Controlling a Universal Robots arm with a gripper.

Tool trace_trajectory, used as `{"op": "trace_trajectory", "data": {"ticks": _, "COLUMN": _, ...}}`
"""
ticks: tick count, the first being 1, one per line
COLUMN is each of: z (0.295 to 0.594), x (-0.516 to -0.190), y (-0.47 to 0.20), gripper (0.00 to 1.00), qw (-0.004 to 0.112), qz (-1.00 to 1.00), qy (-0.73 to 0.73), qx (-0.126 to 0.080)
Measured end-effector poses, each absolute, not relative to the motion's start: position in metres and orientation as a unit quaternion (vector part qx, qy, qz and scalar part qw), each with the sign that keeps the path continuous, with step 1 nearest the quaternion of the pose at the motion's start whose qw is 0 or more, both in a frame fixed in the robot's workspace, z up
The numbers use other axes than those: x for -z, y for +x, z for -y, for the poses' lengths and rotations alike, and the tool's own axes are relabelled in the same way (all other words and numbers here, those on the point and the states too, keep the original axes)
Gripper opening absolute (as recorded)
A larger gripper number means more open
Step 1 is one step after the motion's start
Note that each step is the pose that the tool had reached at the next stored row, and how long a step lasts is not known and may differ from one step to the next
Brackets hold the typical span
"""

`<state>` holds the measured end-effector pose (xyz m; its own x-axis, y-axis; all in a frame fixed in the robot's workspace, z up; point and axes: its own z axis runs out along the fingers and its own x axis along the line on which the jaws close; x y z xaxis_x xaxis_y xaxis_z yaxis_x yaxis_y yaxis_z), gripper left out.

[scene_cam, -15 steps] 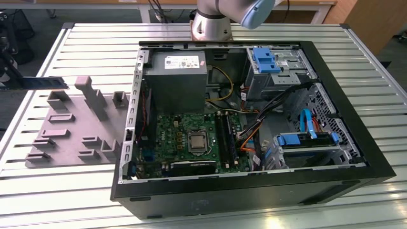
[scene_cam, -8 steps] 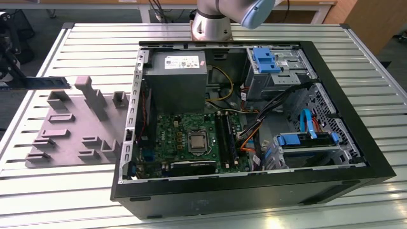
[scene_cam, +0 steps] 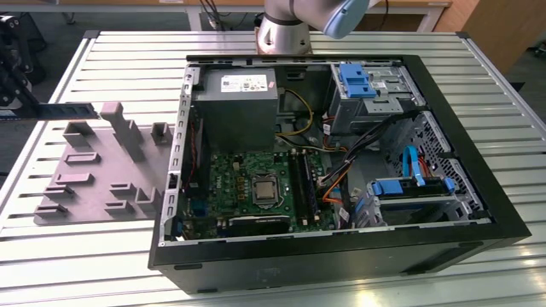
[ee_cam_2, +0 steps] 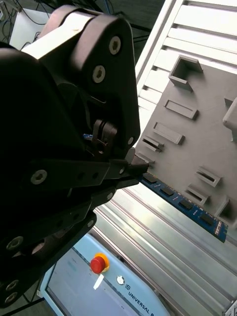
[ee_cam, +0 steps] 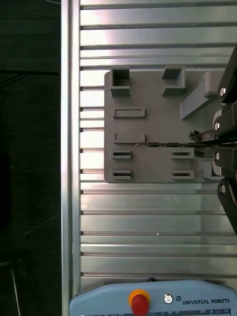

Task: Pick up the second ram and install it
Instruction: 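Pick up the second ram and move it above second insertion slot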

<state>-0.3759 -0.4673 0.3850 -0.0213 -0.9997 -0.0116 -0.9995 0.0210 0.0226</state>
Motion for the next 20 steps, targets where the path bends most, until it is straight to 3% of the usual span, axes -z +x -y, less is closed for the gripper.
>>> {"op": "trace_trajectory", "data": {"ticks": 20, "z": 0.467, "x": -0.385, "y": -0.362, "gripper": 0.14, "qw": 0.004, "qz": 0.714, "qy": 0.700, "qx": 0.012}}
